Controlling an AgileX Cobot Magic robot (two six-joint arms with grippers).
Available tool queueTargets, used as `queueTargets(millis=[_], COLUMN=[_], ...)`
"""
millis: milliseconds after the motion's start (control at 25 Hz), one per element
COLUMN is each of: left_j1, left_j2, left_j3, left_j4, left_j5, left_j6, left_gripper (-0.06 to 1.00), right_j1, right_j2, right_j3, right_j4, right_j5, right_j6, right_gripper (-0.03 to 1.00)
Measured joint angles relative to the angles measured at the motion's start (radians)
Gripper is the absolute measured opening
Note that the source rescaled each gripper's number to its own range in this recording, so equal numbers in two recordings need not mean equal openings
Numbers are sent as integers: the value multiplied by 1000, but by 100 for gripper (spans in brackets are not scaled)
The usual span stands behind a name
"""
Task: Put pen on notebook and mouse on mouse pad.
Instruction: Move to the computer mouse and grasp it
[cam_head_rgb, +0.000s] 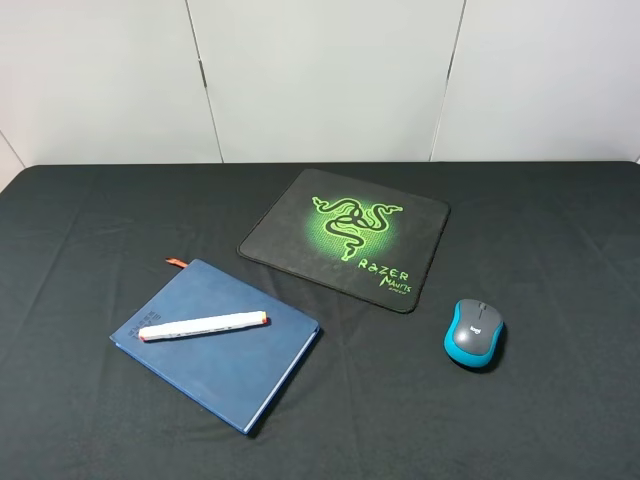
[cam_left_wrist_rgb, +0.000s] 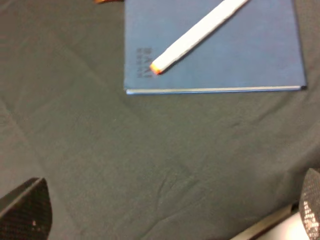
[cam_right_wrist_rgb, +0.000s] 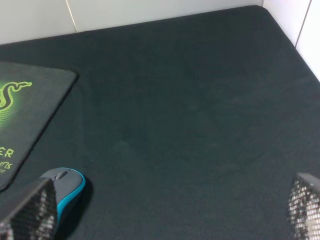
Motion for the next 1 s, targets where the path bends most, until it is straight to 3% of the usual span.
queueTargets(millis=[160, 440, 1000], left_j1=[111, 260, 279], left_j2=[-97, -225, -254], left_j3=[49, 102, 103], left_j4=[-4, -44, -45], left_j5=[-63, -71, -78], left_j6=[-2, -3, -2], left_gripper=[100, 100, 100], right_j1=[0, 0, 0], right_j2=[0, 0, 0], right_j3=[0, 0, 0], right_j4=[0, 0, 0], right_j5=[1, 1, 1], right_j6=[0, 0, 0], right_gripper=[100, 100, 100])
